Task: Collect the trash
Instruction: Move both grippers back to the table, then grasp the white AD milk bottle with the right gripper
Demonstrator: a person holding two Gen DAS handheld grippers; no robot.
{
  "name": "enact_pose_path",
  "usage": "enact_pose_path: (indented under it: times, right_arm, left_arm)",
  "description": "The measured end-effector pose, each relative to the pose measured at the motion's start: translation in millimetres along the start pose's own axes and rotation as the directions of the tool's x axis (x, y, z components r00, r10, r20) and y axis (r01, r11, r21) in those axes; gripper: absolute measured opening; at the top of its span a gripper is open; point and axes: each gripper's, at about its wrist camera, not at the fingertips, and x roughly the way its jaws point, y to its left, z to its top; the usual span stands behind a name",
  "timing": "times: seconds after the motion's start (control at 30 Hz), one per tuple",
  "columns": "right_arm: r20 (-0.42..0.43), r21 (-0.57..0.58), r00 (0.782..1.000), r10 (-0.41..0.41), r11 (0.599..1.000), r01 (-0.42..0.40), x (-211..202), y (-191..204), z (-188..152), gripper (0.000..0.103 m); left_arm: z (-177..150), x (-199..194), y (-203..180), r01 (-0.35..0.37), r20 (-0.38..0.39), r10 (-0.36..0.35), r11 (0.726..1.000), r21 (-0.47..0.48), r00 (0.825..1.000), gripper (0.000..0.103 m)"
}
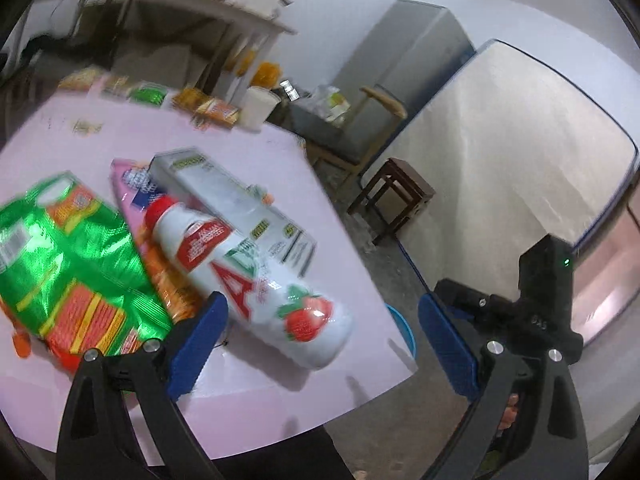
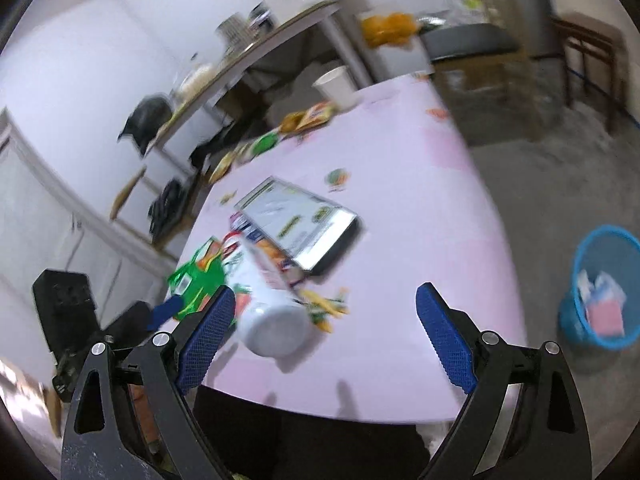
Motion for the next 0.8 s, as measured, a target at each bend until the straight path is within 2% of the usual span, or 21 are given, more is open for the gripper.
enact_pose_path:
  times: [0.17, 0.33, 0.47, 0.6, 0.67, 0.8]
  right_arm:
    - [-0.069, -0.078, 0.997, -0.024, 0.997, 0.018, 36, 28, 14, 0.088]
    - [-0.157, -0.174, 0.987, 0.029, 0.983, -0.056, 65, 66, 15, 0.088]
    - [-0.232, -0.326, 0.973, 0.003, 0.942, -0.08, 90, 102, 15, 0.087]
    - [-0.275, -0.372, 0.962, -0.008, 0.923, -0.098, 106, 116, 19, 0.083]
    - [-0.297, -0.389, 0.955, -0.014, 0.915, -0.107, 113, 122, 19, 0.077]
    - [-0.323, -0.498, 0.94, -0.105, 0.864, -0.075, 130, 137, 9, 0.074]
  left_arm:
    - [-5, 2, 26, 0.026, -0.004, -0.026, 0.997, -0.074, 1.0, 0.089]
    - [-3, -11, 46, 0.012, 0.03, -0.009, 0.993, -0.115, 1.0, 0.077]
    - [4, -18, 64, 0.011, 0.05, -0.004, 0.99, -0.139, 0.999, 0.07]
    - [6, -21, 80, 0.041, 0.053, -0.031, 0.978, -0.205, 0.998, 0.061]
    - [6, -25, 86, 0.049, 0.06, -0.036, 0.974, -0.222, 0.998, 0.055]
    - [8, -32, 92, 0.032, 0.081, -0.015, 0.975, -0.22, 0.997, 0.047]
